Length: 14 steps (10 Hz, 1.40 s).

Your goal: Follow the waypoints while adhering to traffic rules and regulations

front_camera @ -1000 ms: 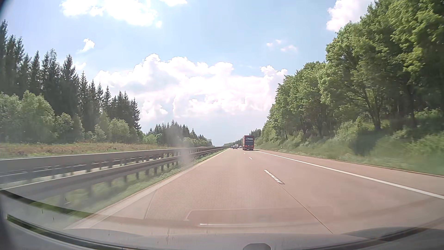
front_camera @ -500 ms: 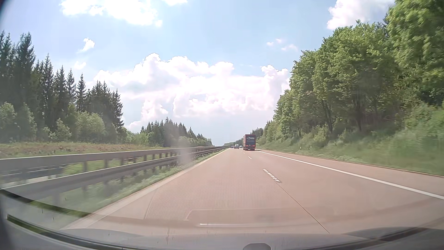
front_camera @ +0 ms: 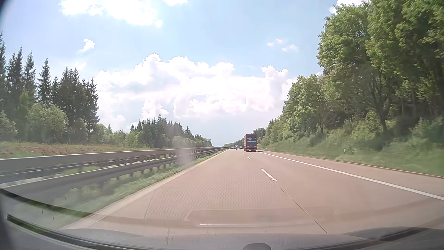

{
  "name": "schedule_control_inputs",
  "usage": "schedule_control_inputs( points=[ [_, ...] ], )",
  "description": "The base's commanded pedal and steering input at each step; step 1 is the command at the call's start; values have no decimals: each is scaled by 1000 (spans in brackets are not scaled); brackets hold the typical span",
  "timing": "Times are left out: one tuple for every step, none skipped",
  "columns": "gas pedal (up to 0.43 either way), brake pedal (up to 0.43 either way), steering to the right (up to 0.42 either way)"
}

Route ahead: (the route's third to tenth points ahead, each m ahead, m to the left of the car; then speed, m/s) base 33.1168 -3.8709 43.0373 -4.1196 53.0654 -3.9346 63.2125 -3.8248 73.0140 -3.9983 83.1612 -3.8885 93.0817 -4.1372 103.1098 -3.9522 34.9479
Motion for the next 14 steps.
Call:
schedule_control_inputs(
  points=[
    [370,0,-3],
    [370,0,-3],
    [370,0,-3],
    [370,0,-3],
    [370,0,-3],
    [370,0,-3],
    [370,0,-3],
    [370,0,-4],
    [370,0,-3],
    [370,0,-3],
    [370,0,-3],
    [370,0,-4],
    [370,0,-3],
    [370,0,-3]
  ],
)
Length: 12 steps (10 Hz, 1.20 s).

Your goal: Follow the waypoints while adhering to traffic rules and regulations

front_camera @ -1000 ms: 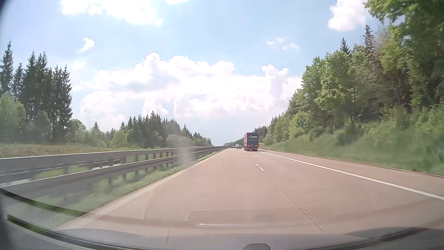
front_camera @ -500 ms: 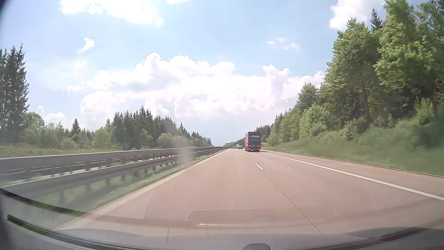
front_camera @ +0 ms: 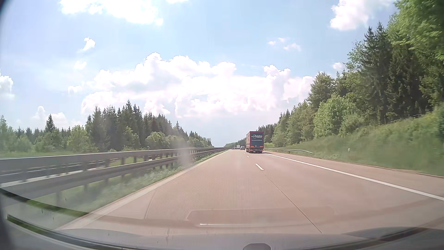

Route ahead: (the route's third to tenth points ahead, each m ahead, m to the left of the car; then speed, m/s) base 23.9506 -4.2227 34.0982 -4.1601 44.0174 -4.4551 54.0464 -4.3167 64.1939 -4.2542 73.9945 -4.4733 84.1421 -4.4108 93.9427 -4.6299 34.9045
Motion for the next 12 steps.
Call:
schedule_control_inputs(
  points=[
    [370,0,-3],
    [370,0,-4],
    [370,0,-4],
    [370,0,-3],
    [370,0,-3],
    [370,0,-2],
    [370,0,-3],
    [370,0,-3],
    [370,0,-3],
    [370,0,-2],
    [370,0,-3],
    [370,0,-3]
  ],
)
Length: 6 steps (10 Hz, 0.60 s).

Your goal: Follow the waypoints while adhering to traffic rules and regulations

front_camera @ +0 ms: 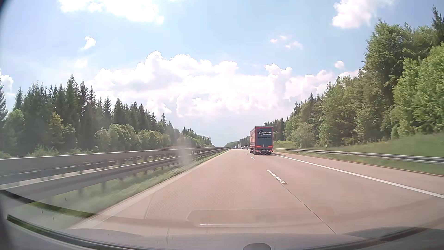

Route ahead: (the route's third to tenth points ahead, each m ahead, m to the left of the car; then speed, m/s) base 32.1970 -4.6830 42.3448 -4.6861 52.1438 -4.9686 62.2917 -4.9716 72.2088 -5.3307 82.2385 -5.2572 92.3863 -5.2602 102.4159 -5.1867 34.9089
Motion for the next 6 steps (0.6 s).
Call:
schedule_control_inputs(
  points=[
    [370,0,-3],
    [370,0,-3],
    [370,0,-3],
    [370,0,-2],
    [370,0,-3],
    [370,0,-3]
  ],
)
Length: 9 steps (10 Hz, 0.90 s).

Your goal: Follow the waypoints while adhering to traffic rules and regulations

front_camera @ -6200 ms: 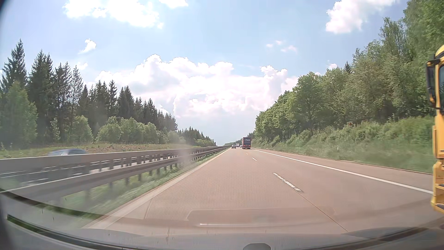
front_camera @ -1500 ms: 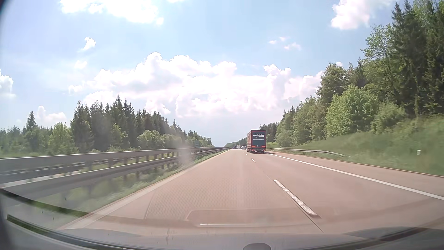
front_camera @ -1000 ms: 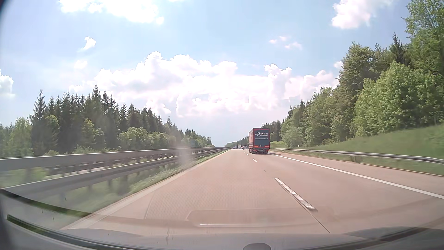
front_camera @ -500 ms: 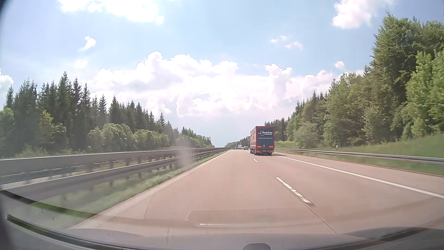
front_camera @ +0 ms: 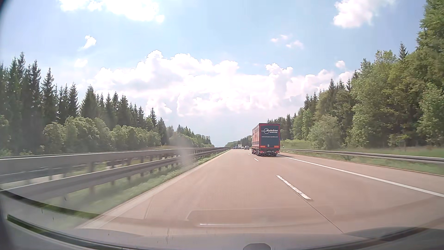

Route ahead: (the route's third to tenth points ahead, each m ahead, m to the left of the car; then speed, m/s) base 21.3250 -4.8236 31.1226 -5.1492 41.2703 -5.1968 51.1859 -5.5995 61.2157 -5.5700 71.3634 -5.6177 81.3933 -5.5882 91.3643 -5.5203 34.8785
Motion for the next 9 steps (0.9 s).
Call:
schedule_control_inputs(
  points=[
    [370,0,-2],
    [370,0,-3],
    [370,0,-2],
    [370,0,-2],
    [370,0,-3],
    [370,0,-2],
    [370,0,-2],
    [370,0,-2],
    [370,0,-2]
  ],
)
